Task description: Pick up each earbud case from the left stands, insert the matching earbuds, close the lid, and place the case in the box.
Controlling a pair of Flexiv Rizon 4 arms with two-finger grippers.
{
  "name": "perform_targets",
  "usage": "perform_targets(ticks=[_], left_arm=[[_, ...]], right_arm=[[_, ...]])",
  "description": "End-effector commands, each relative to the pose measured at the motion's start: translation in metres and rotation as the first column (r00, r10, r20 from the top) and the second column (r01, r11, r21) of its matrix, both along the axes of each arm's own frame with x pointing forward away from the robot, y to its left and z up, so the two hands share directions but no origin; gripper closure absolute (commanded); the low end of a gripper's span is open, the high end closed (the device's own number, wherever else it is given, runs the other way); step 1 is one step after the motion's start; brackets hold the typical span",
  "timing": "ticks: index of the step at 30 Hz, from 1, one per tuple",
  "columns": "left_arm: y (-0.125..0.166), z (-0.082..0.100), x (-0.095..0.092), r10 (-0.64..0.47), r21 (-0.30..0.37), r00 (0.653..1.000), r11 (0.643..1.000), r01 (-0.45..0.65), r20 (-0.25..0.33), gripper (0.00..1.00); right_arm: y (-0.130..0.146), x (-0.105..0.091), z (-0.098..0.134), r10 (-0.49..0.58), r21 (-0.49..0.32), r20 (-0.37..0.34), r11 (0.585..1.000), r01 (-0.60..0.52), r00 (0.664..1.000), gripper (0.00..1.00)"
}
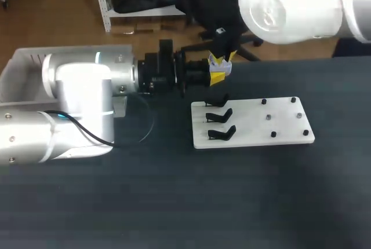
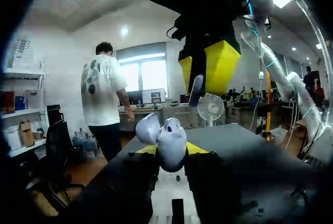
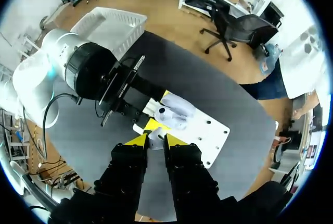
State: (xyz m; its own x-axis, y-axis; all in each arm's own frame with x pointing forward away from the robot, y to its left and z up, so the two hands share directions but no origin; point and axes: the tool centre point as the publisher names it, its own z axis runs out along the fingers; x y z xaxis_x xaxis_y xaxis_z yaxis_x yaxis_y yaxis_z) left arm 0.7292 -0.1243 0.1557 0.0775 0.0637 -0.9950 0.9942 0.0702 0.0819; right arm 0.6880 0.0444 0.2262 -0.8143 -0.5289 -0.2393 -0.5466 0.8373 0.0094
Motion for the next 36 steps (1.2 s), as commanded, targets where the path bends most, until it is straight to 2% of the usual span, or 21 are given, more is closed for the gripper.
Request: perform_targets(ticks=[1, 21, 36], left_arm=[[0.000, -0.001, -0.002, 0.007, -0.004, 1.000, 1.000, -0.007, 0.005, 1.00], [0.000, -0.001, -0.002, 0.007, -0.004, 1.000, 1.000, -0.007, 0.005, 1.00], [0.000, -0.001, -0.002, 0.007, -0.004, 1.000, 1.000, -0.007, 0.005, 1.00]], right_arm=[[0.002, 0.004, 0.000, 0.001, -0.015, 0.011, 1.000, -0.001, 1.000, 1.00], [0.002, 0.017, -0.012, 0.017, -0.028, 0.007, 0.999, -0.017, 1.000, 1.00], [0.007, 0.018, -0.018, 0.036, -0.018, -0.004, 0.999, -0.036, 0.999, 1.00]])
